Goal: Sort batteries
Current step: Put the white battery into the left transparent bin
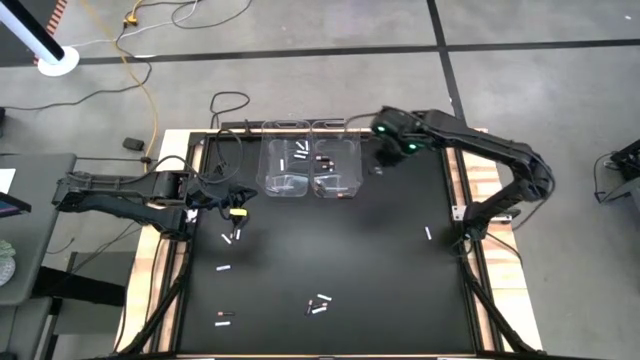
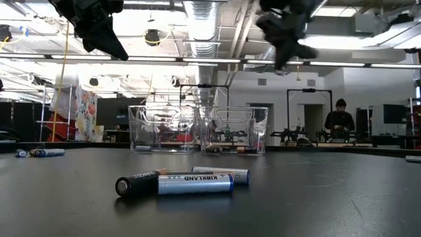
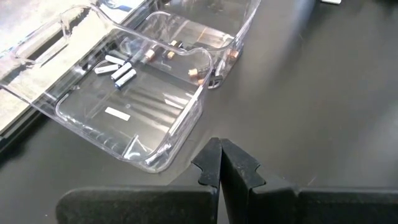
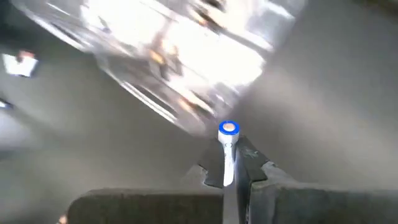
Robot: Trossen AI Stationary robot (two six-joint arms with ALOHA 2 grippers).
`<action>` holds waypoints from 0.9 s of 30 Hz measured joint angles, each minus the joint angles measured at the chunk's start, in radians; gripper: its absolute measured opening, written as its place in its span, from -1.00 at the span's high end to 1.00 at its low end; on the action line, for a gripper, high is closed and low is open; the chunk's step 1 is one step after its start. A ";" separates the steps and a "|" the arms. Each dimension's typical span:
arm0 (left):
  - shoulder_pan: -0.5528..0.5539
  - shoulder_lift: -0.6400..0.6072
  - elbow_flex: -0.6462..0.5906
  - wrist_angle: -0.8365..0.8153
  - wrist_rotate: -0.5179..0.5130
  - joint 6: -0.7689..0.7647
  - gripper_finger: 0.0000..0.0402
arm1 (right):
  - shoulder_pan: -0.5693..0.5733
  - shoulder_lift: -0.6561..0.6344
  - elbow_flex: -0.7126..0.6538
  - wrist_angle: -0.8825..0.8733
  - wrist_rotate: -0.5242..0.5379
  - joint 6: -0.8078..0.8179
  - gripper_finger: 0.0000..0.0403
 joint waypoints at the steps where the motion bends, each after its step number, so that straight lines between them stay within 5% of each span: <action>1: 0.000 0.000 0.000 0.000 0.000 0.000 1.00 | 0.011 0.036 0.040 0.021 0.000 -0.017 0.93; 15: 0.000 0.000 0.000 -0.002 0.000 0.000 1.00 | 0.102 0.598 0.561 0.428 -0.010 -0.256 0.93; 27: 0.000 0.000 0.000 -0.008 0.000 0.013 1.00 | 0.095 0.912 0.712 0.471 -0.014 -0.321 0.80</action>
